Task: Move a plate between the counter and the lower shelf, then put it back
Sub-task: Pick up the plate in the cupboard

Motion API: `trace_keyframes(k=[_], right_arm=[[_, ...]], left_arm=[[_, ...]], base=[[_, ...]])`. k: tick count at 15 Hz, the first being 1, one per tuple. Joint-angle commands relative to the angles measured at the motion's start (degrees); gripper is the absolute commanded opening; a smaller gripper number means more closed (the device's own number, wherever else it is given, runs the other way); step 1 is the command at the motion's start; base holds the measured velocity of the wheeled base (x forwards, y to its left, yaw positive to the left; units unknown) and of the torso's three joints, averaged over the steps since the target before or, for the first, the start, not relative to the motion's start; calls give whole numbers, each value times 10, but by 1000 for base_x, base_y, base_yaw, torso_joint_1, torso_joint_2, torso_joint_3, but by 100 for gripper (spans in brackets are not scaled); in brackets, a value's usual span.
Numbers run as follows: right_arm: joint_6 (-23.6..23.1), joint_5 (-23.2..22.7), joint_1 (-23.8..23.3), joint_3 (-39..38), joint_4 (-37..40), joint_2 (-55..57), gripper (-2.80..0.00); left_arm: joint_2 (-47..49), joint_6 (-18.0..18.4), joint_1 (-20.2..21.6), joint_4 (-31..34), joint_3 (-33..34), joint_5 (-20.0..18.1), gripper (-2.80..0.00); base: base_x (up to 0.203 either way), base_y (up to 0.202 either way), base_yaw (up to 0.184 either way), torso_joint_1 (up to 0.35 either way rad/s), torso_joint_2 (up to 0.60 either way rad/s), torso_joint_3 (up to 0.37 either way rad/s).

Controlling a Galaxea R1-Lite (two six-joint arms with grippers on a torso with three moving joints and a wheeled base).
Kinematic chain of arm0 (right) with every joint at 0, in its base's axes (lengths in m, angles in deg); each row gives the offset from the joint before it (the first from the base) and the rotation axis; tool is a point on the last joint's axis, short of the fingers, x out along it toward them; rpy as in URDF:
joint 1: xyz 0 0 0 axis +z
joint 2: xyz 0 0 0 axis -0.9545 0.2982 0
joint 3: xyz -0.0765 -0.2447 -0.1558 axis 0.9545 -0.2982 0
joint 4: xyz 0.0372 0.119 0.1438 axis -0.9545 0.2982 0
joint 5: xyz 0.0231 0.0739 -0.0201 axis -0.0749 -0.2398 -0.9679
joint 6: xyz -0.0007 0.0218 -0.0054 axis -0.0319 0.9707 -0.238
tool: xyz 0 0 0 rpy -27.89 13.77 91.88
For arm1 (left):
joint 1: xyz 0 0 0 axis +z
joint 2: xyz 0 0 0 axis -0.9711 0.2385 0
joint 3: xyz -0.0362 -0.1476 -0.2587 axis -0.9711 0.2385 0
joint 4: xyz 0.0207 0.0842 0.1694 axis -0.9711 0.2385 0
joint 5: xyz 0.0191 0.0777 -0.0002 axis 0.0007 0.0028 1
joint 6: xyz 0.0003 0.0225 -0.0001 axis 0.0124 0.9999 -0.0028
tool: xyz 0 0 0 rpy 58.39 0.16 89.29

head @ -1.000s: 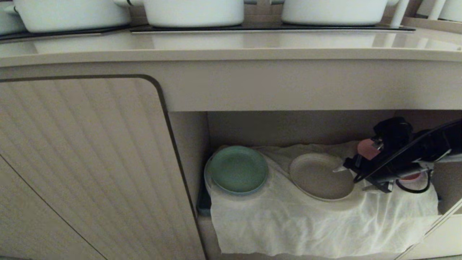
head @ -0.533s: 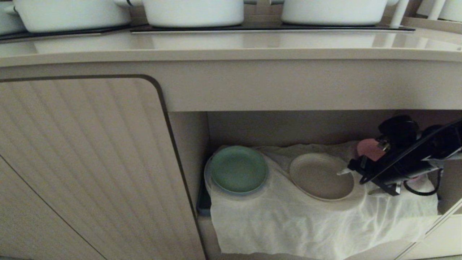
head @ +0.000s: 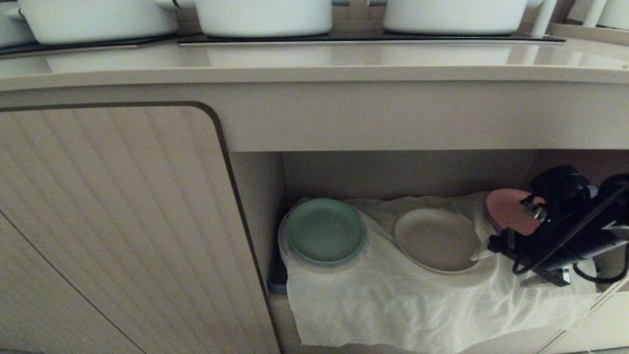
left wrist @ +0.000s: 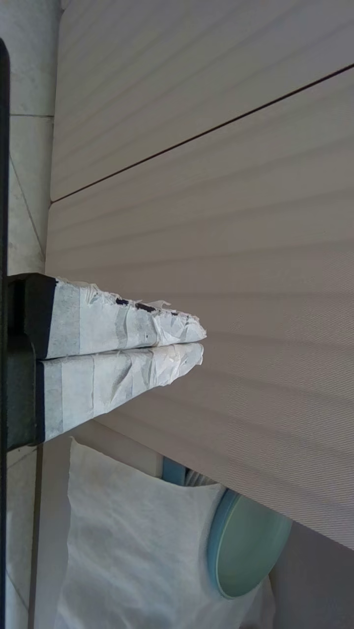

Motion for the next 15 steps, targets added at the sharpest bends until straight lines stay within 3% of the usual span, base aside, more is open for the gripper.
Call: trace_keyframes(k=[1,3,6,7,15], right_arm=[[-41,-1,-4,-44,3,-45,0],[-59,-1,-7,-83,4,-62,0],[-127,-1,-17,-143,3,-94,0],[-134,-1,-17,-151,3,-105,-280],[-152,2,-16,-171,25,-180,-280]], left_arm=[[0,-1,0,0,0,0,-280],[0,-1,0,0,0,0,-280],[0,-1,0,0,0,0,-280],[0,-1,0,0,0,0,-280],[0,-1,0,0,0,0,-280]], base=[[0,0,0,0,0,0],[0,0,0,0,0,0],[0,0,0,0,0,0],[0,0,0,0,0,0],[0,0,0,0,0,0]])
